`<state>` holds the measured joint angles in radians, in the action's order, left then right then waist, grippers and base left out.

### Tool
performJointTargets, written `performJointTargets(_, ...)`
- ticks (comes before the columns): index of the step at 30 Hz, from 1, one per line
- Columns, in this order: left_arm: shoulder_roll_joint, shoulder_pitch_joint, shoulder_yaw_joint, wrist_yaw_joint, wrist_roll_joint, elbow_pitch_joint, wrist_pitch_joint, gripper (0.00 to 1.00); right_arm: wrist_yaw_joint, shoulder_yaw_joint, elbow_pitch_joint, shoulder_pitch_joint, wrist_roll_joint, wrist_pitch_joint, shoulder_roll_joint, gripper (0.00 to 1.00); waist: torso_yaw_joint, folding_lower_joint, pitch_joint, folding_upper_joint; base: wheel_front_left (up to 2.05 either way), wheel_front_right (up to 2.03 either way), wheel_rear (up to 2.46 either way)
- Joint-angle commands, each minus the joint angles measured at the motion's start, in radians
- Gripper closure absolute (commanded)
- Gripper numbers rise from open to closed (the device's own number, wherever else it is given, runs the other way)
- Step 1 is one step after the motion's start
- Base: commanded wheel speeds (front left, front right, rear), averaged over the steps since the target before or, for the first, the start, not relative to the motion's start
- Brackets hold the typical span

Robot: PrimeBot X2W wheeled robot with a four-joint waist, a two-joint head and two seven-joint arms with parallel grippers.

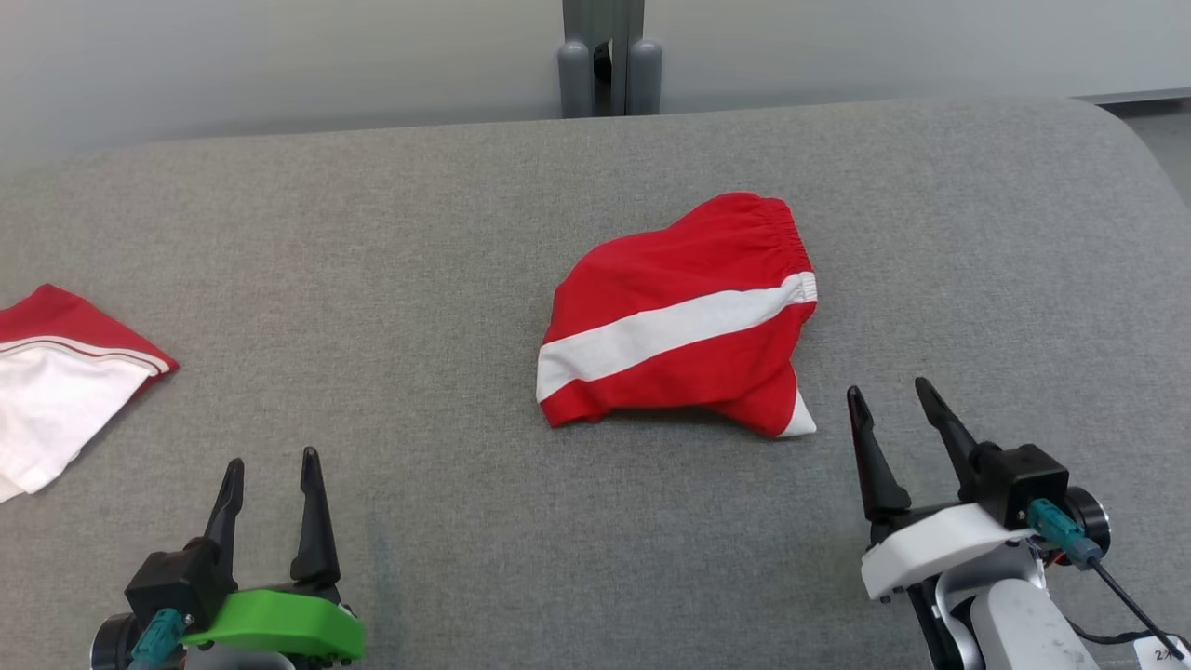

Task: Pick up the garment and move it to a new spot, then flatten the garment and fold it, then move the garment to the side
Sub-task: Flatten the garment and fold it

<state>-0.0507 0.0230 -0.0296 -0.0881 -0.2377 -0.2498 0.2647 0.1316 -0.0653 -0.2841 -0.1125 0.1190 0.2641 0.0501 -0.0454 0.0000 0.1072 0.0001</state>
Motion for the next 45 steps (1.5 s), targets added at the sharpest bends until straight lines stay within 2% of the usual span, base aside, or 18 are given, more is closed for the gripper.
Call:
performJointTargets(1,-0.001,0.024,0.005,-0.002,-0.005,0.001,0.0,0.0,-0.002,0.009,-0.002,-0.022,-0.007,0.001,0.002,0.0,0.01,0.0,0.027,-0.0001,0.0,0.0,0.0)
performJointTargets(14,-0.001,0.091,0.074,-0.013,-0.003,0.001,0.0,0.0,-0.002,0.096,-0.101,-0.213,-0.015,0.0,0.013,0.0,0.113,0.0,0.141,-0.0001,0.0,0.0,0.0)
performJointTargets(23,-0.001,0.121,0.139,-0.025,-0.01,-0.006,0.0,0.0,-0.002,0.133,-0.21,-0.302,0.051,0.001,0.045,0.0,0.184,0.0,0.196,-0.0001,0.0,0.0,0.0)
performJointTargets(34,-0.001,0.136,0.154,-0.036,0.006,-0.008,0.0,0.0,-0.002,0.041,-0.269,-0.338,0.143,0.0,0.102,0.0,0.204,0.0,0.224,-0.0001,0.0,0.0,0.0)
performJointTargets(35,-0.001,0.135,0.157,-0.034,0.003,-0.007,0.0,0.0,-0.002,0.034,-0.266,-0.34,0.147,0.0,0.107,0.31,0.202,0.0,0.224,-0.0001,0.0,0.0,0.0)
performJointTargets(36,-0.001,0.134,0.16,-0.035,0.001,-0.007,0.0,0.0,-0.002,0.024,-0.27,-0.337,0.148,0.0,0.112,0.76,0.202,0.0,0.224,-0.0001,0.0,0.0,0.0)
performJointTargets(37,-0.001,0.133,0.165,-0.035,-0.003,-0.007,0.0,0.0,-0.002,0.018,-0.264,-0.334,0.151,0.0,0.115,1.0,0.201,0.0,0.222,-0.0001,0.0,0.0,0.0)
performJointTargets(40,-0.001,0.129,0.173,-0.034,-0.009,-0.012,0.0,0.0,-0.002,-0.001,-0.235,-0.326,0.151,0.0,0.126,1.0,0.2,0.0,0.212,-0.0001,0.0,0.0,0.0)
performJointTargets(45,-0.001,0.116,0.189,-0.035,-0.02,-0.021,0.0,0.0,-0.002,-0.017,-0.102,-0.318,0.137,0.0,0.136,1.0,0.208,0.0,0.174,-0.0001,0.0,0.0,0.0)
